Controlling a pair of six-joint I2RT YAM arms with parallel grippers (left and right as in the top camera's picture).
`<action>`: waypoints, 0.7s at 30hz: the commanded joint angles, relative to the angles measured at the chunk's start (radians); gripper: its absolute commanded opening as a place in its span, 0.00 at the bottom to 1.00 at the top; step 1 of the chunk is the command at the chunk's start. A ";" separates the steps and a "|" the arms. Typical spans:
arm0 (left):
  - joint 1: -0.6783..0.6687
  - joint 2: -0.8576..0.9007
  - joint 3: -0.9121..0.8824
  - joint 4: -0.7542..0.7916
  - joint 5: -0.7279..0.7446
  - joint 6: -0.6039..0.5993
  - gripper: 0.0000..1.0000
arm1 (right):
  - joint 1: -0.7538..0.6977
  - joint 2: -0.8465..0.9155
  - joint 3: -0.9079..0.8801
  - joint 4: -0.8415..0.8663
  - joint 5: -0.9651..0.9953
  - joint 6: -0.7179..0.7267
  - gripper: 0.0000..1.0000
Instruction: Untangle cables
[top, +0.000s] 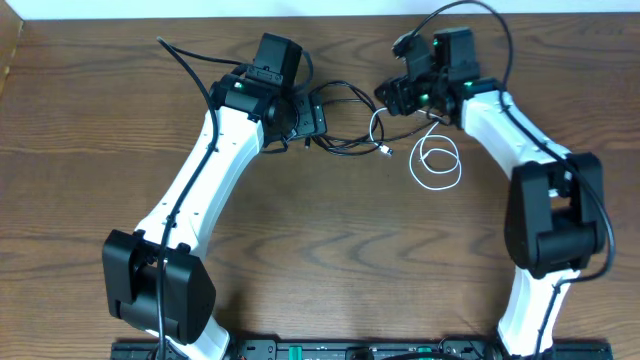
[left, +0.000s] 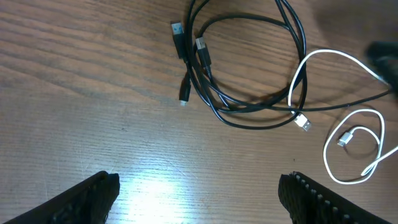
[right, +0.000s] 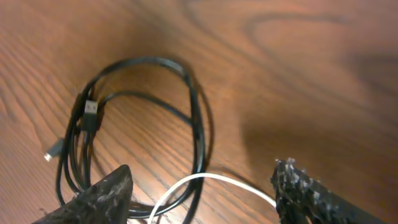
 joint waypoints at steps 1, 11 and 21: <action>0.003 0.011 -0.009 -0.003 0.002 0.017 0.87 | 0.024 0.052 0.005 0.013 -0.029 -0.029 0.67; 0.003 0.011 -0.009 -0.003 0.002 0.017 0.87 | 0.043 0.139 0.005 0.020 -0.030 -0.204 0.69; 0.003 0.011 -0.009 -0.004 0.001 0.018 0.87 | 0.044 0.196 0.004 -0.024 -0.030 -0.222 0.40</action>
